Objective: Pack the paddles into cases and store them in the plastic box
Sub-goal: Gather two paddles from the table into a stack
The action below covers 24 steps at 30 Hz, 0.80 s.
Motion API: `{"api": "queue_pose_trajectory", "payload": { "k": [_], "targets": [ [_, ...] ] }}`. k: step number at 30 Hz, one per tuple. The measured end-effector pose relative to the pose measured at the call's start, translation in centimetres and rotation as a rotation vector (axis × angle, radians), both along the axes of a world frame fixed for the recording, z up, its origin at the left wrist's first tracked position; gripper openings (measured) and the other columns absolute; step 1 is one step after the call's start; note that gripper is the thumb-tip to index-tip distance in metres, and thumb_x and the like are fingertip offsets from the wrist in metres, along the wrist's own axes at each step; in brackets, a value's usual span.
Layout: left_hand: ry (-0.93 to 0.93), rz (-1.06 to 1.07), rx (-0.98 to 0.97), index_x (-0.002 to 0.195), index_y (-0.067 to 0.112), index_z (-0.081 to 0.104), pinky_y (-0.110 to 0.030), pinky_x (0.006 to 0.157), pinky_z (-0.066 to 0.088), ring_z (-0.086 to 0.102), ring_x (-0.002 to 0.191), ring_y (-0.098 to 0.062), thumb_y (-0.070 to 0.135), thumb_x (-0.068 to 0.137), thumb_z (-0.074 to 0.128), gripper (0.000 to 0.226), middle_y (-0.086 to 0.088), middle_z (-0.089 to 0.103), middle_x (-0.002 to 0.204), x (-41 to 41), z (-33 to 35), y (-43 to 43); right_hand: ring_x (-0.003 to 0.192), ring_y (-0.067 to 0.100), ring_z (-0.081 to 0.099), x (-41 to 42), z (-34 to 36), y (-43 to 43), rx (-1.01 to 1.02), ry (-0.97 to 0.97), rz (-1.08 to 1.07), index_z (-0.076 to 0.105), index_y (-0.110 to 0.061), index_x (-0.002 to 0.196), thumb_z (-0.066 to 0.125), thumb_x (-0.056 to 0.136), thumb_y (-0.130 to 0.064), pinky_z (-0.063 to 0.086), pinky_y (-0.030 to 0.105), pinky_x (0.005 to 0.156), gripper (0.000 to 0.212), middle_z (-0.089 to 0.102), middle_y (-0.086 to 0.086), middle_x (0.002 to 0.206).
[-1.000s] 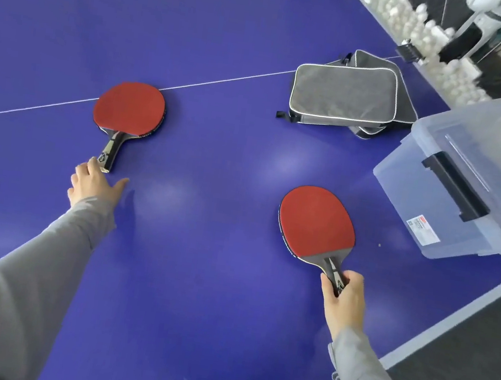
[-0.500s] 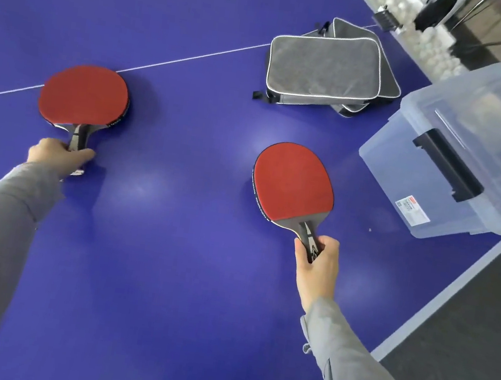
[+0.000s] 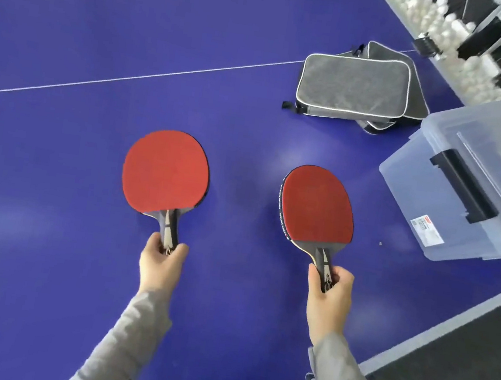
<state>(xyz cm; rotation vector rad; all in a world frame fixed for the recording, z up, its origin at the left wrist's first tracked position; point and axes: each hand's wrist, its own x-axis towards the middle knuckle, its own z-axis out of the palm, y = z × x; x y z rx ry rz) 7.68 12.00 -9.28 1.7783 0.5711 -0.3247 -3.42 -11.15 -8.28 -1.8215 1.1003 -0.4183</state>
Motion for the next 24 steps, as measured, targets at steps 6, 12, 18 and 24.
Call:
{"api": "queue_pose_trajectory", "payload": {
  "k": [6, 12, 18, 24],
  "targets": [
    [0.097, 0.040, 0.026, 0.064, 0.016, 0.030, -0.026, 0.041, 0.025, 0.025, 0.051, -0.017, 0.014, 0.066, 0.055, 0.026, 0.003, 0.031, 0.056, -10.9, -0.9, -3.6, 0.075, 0.013, 0.055, -3.4, 0.2, 1.6, 0.077, 0.018, 0.135, 0.049, -0.014, 0.096, 0.065, 0.087, -0.025, 0.039, 0.017, 0.058, 0.021, 0.056, 0.000, 0.085],
    [0.126, 0.087, 0.102, 0.064, 0.012, 0.039, -0.014, 0.036, 0.027, 0.029, 0.042, -0.010, 0.011, 0.071, 0.060, 0.023, 0.007, 0.036, 0.051, -14.4, -1.6, -6.7, 0.074, 0.008, 0.055, -5.3, 0.0, 2.5, 0.112, 0.053, 0.287, 0.049, -0.018, 0.095, 0.066, 0.086, -0.026, 0.042, 0.011, 0.058, 0.021, 0.057, 0.000, 0.085],
    [0.142, -0.044, 0.037, 0.076, 0.013, 0.054, -0.023, 0.052, 0.050, 0.060, 0.051, -0.016, 0.026, 0.081, 0.065, 0.019, -0.005, 0.061, 0.064, -13.5, -1.5, -7.5, 0.076, 0.008, 0.055, -3.9, -0.1, 3.6, 0.114, 0.055, 0.391, 0.049, -0.014, 0.097, 0.066, 0.086, -0.026, 0.041, 0.013, 0.061, 0.023, 0.057, 0.002, 0.089],
    [0.119, 0.039, -0.500, 0.106, 0.006, 0.059, -0.028, 0.073, 0.057, 0.065, 0.085, -0.025, -0.009, 0.088, 0.053, 0.024, -0.013, 0.066, 0.099, -13.9, -1.3, -6.2, 0.074, 0.004, 0.053, -1.9, 0.0, 5.9, 0.127, 0.047, 0.474, 0.046, -0.014, 0.095, 0.063, 0.088, -0.024, 0.039, 0.005, 0.062, 0.021, 0.054, 0.002, 0.091]
  ]
}}
